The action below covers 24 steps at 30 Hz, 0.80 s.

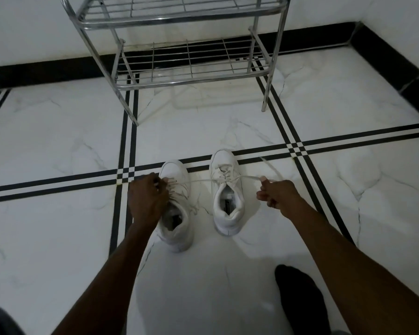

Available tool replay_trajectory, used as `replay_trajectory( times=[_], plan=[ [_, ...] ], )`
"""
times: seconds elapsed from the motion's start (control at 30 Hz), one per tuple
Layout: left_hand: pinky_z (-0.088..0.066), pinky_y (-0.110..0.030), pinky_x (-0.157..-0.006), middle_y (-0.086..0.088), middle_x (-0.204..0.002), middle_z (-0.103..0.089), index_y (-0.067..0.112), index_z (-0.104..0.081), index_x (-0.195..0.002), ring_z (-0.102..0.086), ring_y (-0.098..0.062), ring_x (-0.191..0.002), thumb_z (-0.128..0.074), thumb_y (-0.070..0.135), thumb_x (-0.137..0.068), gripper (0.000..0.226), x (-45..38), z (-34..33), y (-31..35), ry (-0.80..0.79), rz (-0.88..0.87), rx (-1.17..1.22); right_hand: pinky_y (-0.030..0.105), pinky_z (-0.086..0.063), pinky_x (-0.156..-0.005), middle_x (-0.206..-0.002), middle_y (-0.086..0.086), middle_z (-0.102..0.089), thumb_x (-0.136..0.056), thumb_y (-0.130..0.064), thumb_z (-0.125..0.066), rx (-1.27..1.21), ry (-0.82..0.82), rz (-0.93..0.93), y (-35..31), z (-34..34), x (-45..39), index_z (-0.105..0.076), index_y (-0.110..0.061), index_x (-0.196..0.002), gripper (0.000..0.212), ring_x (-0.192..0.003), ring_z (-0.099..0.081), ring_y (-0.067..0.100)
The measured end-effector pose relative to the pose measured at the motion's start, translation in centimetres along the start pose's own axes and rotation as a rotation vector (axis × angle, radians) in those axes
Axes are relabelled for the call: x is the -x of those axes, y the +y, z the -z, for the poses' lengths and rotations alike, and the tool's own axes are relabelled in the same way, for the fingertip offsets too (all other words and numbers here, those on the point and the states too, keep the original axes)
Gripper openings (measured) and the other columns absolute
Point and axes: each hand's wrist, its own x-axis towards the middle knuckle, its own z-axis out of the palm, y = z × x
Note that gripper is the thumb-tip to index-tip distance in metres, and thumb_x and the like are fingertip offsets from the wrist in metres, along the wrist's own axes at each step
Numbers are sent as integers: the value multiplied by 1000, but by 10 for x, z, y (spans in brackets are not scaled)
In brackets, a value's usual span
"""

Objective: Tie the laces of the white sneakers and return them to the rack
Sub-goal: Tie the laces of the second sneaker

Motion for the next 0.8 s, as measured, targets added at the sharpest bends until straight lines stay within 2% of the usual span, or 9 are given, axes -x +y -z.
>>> replay_trajectory(
  times=[0.07, 0.13, 0.27, 0.4, 0.47, 0.5, 0.57, 0.63, 0.8],
  plan=[
    [-45, -45, -92, -12, -114, -69, 12, -70, -106, -57, -36, -115, -68, 34, -92, 26, 1, -2, 10, 78, -94, -36, 28, -53, -53, -83, 17, -75, -84, -43, -73, 234, 70, 159, -3, 1, 4, -68, 1, -100, 47, -76, -73, 24],
    [-42, -40, -97, -11, -119, -67, 12, -69, -112, -53, -35, -119, -70, 24, -92, 23, 2, -9, 28, 50, -234, 34, 31, -55, -69, -96, 16, -72, -81, -39, -78, 492, 163, 420, -7, 3, 5, -67, -2, -106, 47, -88, -70, 26],
    [-47, -39, -89, -10, -111, -76, 13, -75, -115, -63, -35, -107, -71, 14, -90, 25, 4, -32, 62, -165, -490, 33, 26, -46, -87, -124, 11, -61, -87, -13, -72, 597, -103, 764, -12, -9, 14, -63, -13, -126, 40, -106, -59, 19],
    [-51, -38, -75, -5, -88, -79, 20, -80, -90, -70, -32, -88, -61, 17, -91, 20, 2, -51, 70, -249, -476, -51, 24, -48, -82, -100, 6, -76, -92, -11, -64, 687, -138, 869, -14, -18, 16, -75, -10, -103, 16, -91, -67, 15],
    [-48, -39, -78, -1, -78, -77, 23, -76, -81, -69, -30, -85, -53, 16, -89, 26, 0, -56, 73, -256, -440, -59, 27, -52, -80, -89, 5, -77, -93, -14, -63, 668, -130, 887, -17, -20, 17, -77, -9, -98, 16, -82, -68, 15],
    [-47, -39, -82, 1, -78, -78, 25, -75, -83, -69, -28, -88, -53, 18, -90, 24, -3, -58, 75, -259, -420, -57, 26, -53, -78, -87, 5, -77, -94, -15, -62, 656, -137, 889, -18, -21, 17, -77, -9, -99, 17, -80, -68, 14],
    [-45, -42, -91, 1, -89, -80, 28, -72, -108, -70, -27, -100, -56, 26, -93, 22, -9, -58, 78, -269, -385, -67, 26, -55, -77, -88, 3, -76, -93, -15, -64, 639, -138, 865, -23, -24, 15, -77, -10, -102, 17, -79, -68, 14],
    [-40, -41, -95, -1, -98, -79, 31, -66, -124, -69, -27, -105, -60, 29, -94, 31, -12, -57, 80, -308, -365, -137, 33, -59, -80, -88, 4, -78, -89, -15, -69, 633, -102, 822, -23, -25, 11, -79, -13, -98, 13, -80, -71, 16],
    [-31, -39, -89, 0, -92, -78, 27, -79, -99, -69, -24, -92, -63, 16, -86, 23, 0, -45, 76, -261, -399, -293, 39, -60, -87, -87, 3, -79, -79, -13, -78, 763, 77, 707, -12, -23, 5, -80, -18, -84, 8, -84, -73, 21]
  ],
)
